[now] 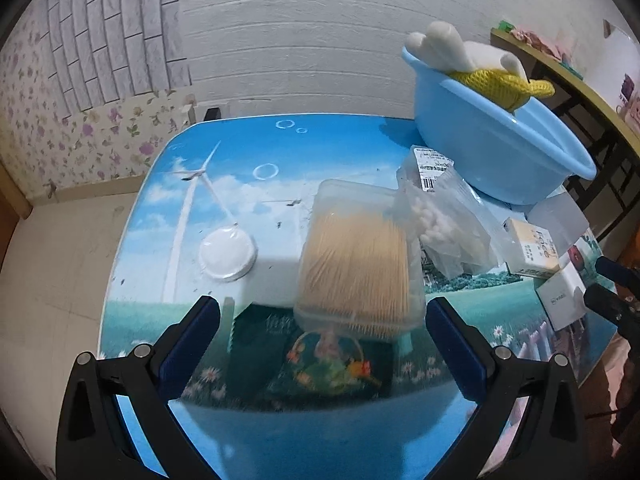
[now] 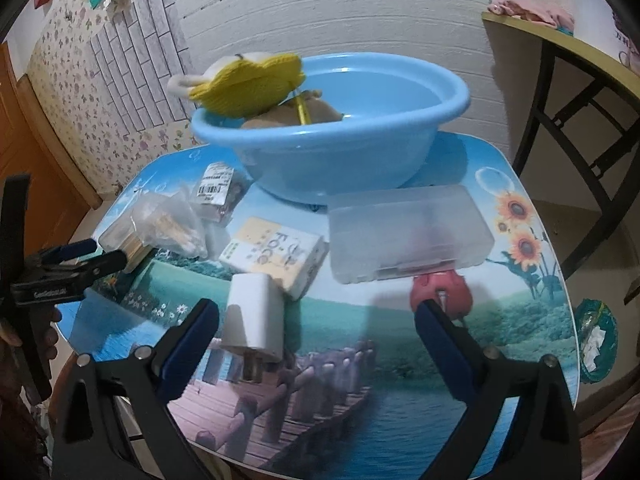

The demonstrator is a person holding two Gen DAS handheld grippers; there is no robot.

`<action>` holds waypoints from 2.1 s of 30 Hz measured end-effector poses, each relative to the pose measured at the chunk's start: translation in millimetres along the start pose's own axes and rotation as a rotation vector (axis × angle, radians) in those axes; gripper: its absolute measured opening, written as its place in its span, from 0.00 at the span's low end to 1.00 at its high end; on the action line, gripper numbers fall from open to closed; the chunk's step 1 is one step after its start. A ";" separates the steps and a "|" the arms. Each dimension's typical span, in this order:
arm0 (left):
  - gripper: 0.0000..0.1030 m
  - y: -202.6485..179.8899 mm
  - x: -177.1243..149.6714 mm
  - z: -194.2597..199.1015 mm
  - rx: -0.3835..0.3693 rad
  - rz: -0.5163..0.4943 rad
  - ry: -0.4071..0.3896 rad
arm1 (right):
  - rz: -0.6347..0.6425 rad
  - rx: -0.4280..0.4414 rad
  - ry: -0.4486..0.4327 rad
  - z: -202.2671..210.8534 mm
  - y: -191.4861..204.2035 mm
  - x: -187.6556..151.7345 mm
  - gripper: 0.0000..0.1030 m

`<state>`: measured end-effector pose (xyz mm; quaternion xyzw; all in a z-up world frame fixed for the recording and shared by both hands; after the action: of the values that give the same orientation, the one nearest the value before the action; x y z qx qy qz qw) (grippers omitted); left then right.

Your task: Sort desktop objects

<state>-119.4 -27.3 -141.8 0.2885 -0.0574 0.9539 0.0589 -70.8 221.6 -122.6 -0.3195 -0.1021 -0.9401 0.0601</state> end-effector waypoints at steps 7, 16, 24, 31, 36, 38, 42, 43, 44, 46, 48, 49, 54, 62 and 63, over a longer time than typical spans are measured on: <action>0.72 -8.8 7.9 -13.3 0.018 -0.070 0.006 | 0.023 0.007 0.034 -8.6 12.0 -5.0 0.77; 0.57 -15.8 8.3 -14.9 0.032 -0.116 0.017 | 0.053 0.054 0.055 -15.1 22.1 -8.7 0.27; 0.57 -23.1 -12.3 2.4 0.029 -0.105 0.032 | 0.055 0.063 0.050 -7.0 16.4 -11.9 0.26; 0.57 -33.3 -27.4 20.3 0.018 -0.098 0.035 | 0.060 0.048 0.028 5.1 8.3 -13.1 0.25; 0.57 -41.1 -38.1 26.5 0.006 -0.096 0.047 | 0.059 0.041 0.032 6.5 4.1 -15.5 0.25; 0.57 -44.0 -41.4 29.0 0.009 -0.102 0.046 | 0.057 0.042 0.038 6.0 2.6 -17.3 0.25; 0.57 -46.2 -44.6 31.3 0.008 -0.106 0.047 | 0.051 0.042 0.046 4.2 -0.9 -20.0 0.25; 0.57 -46.7 -45.0 31.5 0.010 -0.108 0.047 | 0.049 0.043 0.045 4.1 -1.5 -19.7 0.25; 0.57 -46.9 -44.8 31.2 0.012 -0.109 0.046 | 0.049 0.042 0.045 4.1 -1.4 -19.6 0.25; 0.57 -47.4 -44.6 30.8 0.016 -0.109 0.043 | 0.055 0.042 0.045 3.6 -0.3 -19.6 0.25; 0.57 -47.0 -43.3 29.0 0.023 -0.112 0.039 | 0.066 0.037 0.043 3.4 1.9 -19.3 0.25; 0.57 -47.4 -43.0 28.3 0.029 -0.118 0.037 | 0.071 0.036 0.042 3.6 3.2 -19.4 0.25; 0.57 -47.9 -41.8 26.5 0.041 -0.126 0.028 | 0.077 0.038 0.037 2.5 3.9 -18.8 0.25; 0.57 -49.4 -38.8 23.6 0.043 -0.135 0.016 | 0.084 0.033 0.032 1.7 5.8 -18.5 0.26; 0.57 -49.3 -38.7 23.5 0.043 -0.135 0.015 | 0.084 0.034 0.034 1.8 6.1 -18.6 0.26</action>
<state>-67.4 14.9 -140.2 0.2858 -0.0167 0.9510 0.1171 -53.9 217.0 -131.6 -0.3066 -0.1037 -0.9401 0.1067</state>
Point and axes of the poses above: each gripper's, at about its wrist camera, not at the fingertips, and z roughly against the way its jaws point, y to its left, x to its top, the point moved 7 cm from there along -z, roughly the way its jaws point
